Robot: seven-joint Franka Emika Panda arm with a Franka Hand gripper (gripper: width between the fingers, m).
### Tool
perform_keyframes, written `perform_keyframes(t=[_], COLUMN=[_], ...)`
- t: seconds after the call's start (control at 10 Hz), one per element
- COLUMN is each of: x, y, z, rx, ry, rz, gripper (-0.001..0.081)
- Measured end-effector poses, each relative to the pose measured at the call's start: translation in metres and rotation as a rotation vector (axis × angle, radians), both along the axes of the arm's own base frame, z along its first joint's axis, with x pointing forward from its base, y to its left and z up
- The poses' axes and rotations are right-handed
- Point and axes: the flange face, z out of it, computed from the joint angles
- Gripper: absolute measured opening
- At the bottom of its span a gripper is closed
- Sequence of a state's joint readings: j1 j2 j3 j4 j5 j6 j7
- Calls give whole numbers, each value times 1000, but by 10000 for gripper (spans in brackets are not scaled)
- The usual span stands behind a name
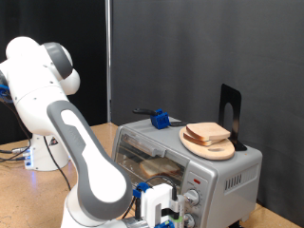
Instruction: Make a piece of toast with the oven
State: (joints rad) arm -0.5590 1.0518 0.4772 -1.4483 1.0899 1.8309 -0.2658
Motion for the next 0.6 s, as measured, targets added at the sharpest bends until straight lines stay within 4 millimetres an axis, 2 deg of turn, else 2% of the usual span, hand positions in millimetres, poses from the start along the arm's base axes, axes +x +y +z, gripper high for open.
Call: perform_keyframes(t=[0.3, 0.6], x=[-7, -10], y=[1, 1], z=[-4, -6], rx=[18, 23], ry=[-232, -367], rz=[-33, -51], gripper=[94, 94])
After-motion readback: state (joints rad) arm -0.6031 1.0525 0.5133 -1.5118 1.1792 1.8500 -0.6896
